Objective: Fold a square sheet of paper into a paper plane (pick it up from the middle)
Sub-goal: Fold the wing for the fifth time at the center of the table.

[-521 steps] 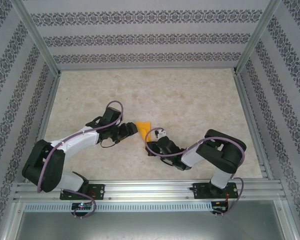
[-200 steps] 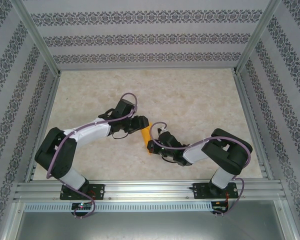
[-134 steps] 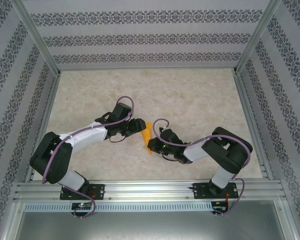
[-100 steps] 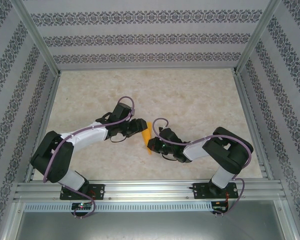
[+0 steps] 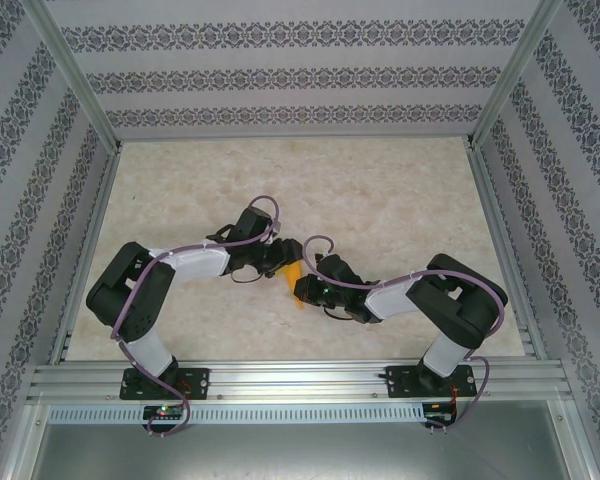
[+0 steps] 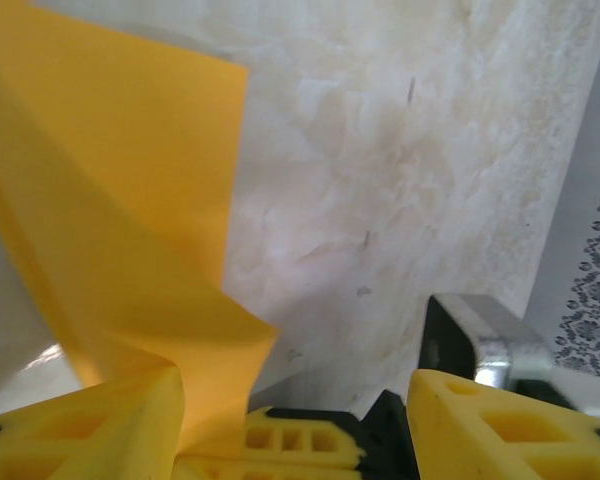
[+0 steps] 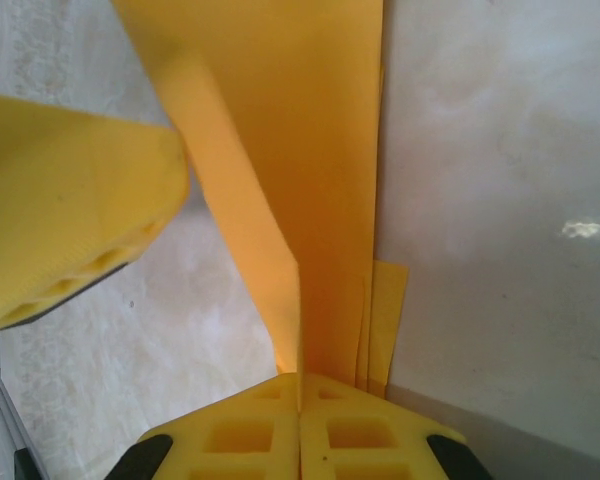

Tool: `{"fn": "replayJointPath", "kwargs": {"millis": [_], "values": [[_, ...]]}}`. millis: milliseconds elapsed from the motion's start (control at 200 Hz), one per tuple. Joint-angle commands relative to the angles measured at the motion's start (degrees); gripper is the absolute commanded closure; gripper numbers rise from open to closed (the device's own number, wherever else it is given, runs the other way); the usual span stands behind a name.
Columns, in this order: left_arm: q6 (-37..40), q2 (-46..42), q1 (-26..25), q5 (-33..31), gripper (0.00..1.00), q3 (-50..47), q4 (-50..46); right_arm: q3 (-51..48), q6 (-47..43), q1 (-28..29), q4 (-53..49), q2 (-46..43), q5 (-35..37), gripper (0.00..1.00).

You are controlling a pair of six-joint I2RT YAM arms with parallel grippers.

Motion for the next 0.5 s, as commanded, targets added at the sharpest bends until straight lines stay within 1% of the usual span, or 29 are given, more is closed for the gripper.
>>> {"fn": "replayJointPath", "kwargs": {"millis": [0, 220, 495], "values": [[-1.7, 0.9, -0.1, 2.6, 0.38, 2.0, 5.1, -0.5, -1.4, 0.2, -8.0, 3.3, 0.7, 0.92], [-2.3, 1.0, -0.2, 2.3, 0.37, 1.5, 6.4, -0.2, -1.2, 0.2, -8.0, 3.6, 0.8, 0.92], [-1.6, 4.7, -0.1, 2.3, 0.38, 1.6, 7.9, 0.1, -0.4, 0.2, -8.3, 3.6, 0.7, 0.90]]}}
